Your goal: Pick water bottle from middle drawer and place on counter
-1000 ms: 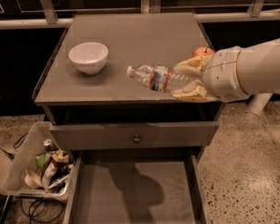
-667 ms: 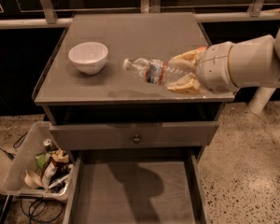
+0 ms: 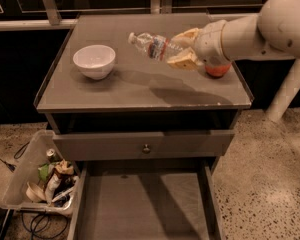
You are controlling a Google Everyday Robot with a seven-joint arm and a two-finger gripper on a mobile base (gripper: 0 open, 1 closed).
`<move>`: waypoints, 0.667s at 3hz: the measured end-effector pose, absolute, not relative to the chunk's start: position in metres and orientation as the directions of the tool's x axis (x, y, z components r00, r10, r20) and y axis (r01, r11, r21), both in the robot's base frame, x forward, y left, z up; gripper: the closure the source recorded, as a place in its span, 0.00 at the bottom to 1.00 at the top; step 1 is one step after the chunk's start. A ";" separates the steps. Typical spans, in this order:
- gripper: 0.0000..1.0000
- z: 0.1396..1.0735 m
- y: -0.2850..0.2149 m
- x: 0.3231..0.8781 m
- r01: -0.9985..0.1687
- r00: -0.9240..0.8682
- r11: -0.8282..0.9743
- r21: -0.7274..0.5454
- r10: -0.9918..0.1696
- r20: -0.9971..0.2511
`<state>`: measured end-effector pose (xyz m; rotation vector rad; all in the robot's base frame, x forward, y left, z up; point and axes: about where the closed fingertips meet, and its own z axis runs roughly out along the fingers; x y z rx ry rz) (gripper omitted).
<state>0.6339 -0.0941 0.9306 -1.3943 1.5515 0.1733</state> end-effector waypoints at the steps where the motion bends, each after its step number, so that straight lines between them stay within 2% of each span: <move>1: 1.00 0.928 -0.088 0.671 -0.827 0.124 0.347 -0.443 -0.656 -0.745; 2: 1.00 0.917 -0.092 0.686 -0.855 0.042 0.358 -0.376 -0.673 -0.738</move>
Offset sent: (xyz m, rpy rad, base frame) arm 0.0640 -0.0157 -0.0321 -0.0412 0.2889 -0.0876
